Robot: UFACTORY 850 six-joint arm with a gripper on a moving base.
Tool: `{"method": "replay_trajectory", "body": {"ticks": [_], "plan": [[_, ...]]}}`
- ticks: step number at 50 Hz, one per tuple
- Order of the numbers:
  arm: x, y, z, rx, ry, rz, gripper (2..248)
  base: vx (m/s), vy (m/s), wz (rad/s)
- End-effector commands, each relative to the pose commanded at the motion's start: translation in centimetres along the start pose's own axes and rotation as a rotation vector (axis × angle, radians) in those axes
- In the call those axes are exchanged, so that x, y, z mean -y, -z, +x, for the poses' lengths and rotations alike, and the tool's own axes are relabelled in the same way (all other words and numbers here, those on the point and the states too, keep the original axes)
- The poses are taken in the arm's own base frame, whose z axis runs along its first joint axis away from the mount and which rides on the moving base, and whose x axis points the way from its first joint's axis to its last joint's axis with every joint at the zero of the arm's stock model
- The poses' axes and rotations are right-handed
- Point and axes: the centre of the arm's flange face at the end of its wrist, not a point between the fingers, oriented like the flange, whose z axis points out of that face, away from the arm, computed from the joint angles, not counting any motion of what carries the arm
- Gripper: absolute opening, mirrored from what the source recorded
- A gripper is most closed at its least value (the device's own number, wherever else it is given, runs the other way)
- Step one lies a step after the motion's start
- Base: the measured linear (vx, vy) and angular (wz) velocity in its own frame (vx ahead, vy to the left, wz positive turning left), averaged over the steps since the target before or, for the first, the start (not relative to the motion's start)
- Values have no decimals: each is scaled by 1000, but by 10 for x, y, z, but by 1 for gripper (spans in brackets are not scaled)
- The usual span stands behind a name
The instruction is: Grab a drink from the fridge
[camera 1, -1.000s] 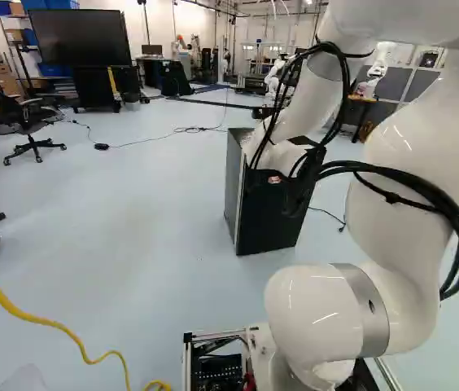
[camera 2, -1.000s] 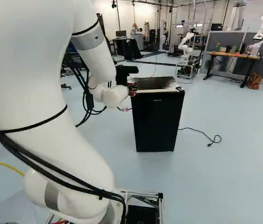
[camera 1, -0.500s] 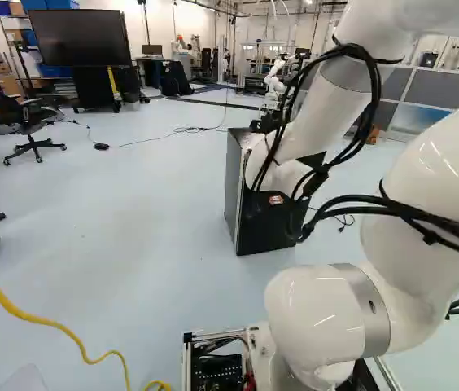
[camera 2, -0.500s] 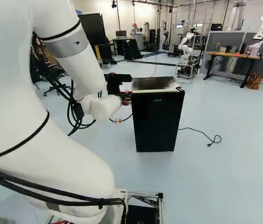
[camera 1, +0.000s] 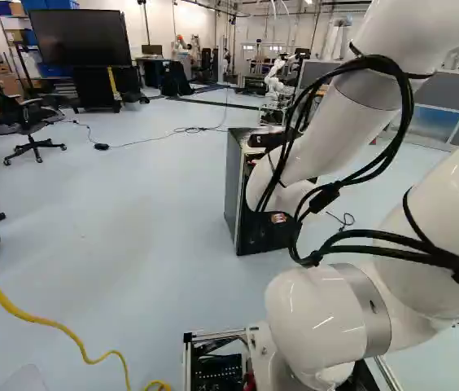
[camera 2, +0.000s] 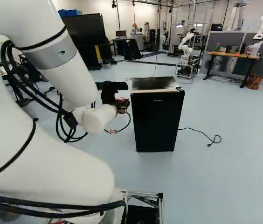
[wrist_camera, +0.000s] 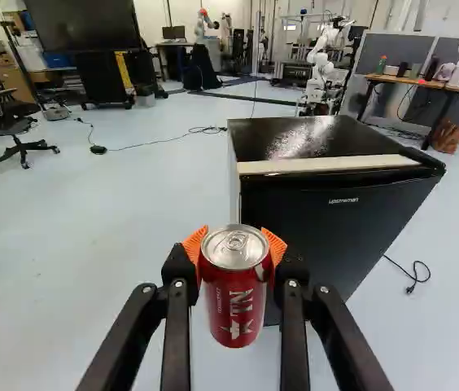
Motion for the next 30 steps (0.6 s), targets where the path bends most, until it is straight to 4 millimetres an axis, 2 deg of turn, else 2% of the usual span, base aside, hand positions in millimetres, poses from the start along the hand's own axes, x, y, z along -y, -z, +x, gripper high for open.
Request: {"method": "replay_trajectory", "body": {"ticks": [12,30], "plan": [[2,13,-11,11,3,7,99,0,0,0],[4,21,-18,19,5,12,99,0,0,0]]}}
